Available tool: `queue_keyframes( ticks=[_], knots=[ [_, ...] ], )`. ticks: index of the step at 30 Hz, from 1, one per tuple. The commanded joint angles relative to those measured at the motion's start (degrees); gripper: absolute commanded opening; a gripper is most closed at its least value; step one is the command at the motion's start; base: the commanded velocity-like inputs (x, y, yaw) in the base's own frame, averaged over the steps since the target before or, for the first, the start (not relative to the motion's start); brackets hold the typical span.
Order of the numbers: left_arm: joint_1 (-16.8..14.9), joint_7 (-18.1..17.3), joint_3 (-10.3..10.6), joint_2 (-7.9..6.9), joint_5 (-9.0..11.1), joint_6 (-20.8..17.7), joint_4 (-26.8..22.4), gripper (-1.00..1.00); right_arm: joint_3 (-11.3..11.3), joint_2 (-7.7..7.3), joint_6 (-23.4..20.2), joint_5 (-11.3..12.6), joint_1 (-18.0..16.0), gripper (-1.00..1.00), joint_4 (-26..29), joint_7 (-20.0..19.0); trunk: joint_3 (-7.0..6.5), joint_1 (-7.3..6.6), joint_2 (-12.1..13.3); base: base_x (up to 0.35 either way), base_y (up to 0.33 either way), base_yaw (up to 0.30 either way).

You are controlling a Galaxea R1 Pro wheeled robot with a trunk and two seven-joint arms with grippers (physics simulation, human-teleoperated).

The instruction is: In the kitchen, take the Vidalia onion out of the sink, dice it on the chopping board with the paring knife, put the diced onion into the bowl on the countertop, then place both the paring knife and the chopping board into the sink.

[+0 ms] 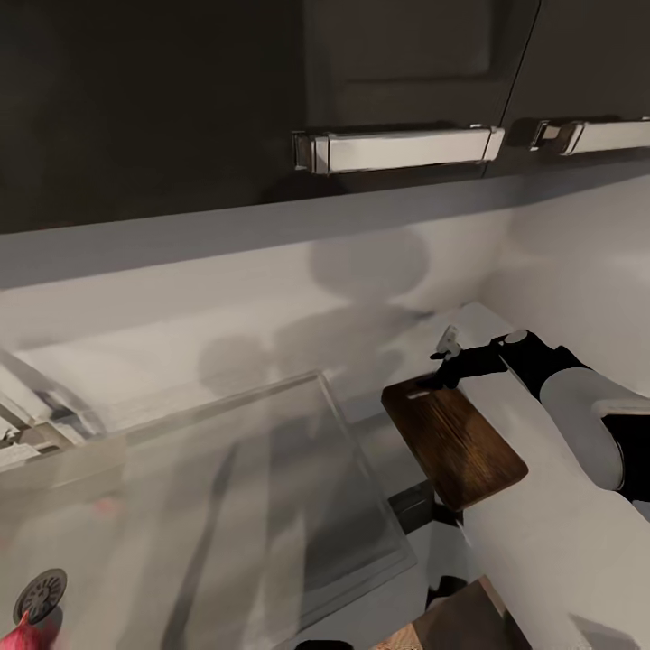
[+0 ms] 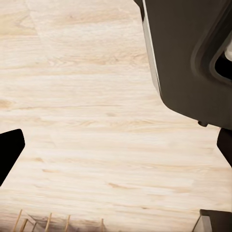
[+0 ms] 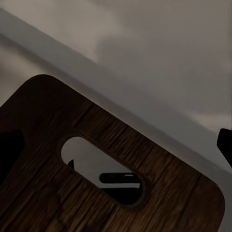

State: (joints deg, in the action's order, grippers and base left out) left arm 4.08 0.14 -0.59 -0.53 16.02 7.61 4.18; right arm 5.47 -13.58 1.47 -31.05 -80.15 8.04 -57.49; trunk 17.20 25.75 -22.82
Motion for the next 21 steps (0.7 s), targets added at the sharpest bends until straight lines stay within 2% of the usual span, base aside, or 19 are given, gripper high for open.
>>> queue_keyframes(
  ticks=[1,10,21],
  knots=[
    [-0.02,0.00,-0.04,0.00,0.15,0.30,0.09,1.00,0.43,-0.03,0.17,0.16,-0.04,1.00,0.05,-0.10,0.18,0.03,-0.10,0.000,0.000,0.000],
    [-0.03,0.03,-0.03,0.00,0.15,0.30,0.06,1.00,0.42,-0.04,0.12,0.15,-0.03,1.00,0.05,-0.17,1.00,0.03,-0.10,0.000,0.000,0.000],
    [-0.04,0.03,-0.03,0.00,0.15,0.30,0.04,1.00,0.42,-0.12,0.12,0.12,-0.02,1.00,0.20,-0.17,1.14,0.03,-0.10,0.000,0.000,0.000]
  ],
)
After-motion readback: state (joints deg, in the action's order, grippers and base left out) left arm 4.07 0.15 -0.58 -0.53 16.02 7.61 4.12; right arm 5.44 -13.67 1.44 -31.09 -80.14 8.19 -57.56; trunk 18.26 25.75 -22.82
